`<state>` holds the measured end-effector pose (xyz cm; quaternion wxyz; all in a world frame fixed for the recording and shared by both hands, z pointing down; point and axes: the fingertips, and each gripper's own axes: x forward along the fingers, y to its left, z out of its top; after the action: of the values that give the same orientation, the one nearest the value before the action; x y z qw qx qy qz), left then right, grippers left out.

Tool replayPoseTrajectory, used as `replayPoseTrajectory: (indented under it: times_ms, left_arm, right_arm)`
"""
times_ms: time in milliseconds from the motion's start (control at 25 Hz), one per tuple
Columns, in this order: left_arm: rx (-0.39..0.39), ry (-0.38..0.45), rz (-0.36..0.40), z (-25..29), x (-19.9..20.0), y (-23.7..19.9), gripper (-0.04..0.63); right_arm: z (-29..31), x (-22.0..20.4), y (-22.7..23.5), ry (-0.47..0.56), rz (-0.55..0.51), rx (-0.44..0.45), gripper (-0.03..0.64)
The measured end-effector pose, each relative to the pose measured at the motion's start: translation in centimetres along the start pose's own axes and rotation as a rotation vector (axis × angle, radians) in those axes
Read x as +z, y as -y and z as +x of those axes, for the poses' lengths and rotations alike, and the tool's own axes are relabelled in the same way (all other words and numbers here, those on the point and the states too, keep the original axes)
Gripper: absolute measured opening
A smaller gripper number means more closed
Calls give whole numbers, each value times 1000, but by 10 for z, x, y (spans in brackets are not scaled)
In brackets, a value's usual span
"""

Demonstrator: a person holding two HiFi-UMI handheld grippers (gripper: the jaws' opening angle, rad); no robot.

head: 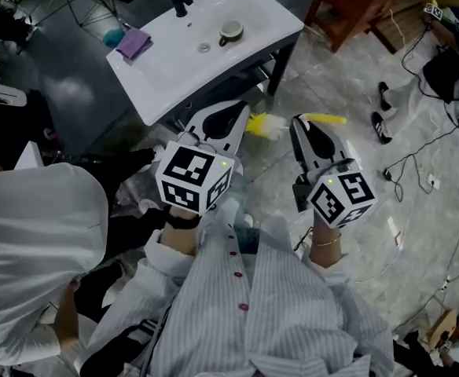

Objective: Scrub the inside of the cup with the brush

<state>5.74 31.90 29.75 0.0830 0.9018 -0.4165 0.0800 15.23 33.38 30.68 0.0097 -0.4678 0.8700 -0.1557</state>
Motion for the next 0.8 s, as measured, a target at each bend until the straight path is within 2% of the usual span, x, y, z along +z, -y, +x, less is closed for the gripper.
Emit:
replayPoseTrajectory:
  times_ms: [440, 800]
  left_arm:
    - [2, -5, -3, 85, 37, -118, 9]
    - [14, -16, -4, 114, 43, -183, 9]
  right_arm:
    - [126, 45, 55, 2, 2, -34, 55]
    - [194, 59, 78, 11, 8, -51, 55]
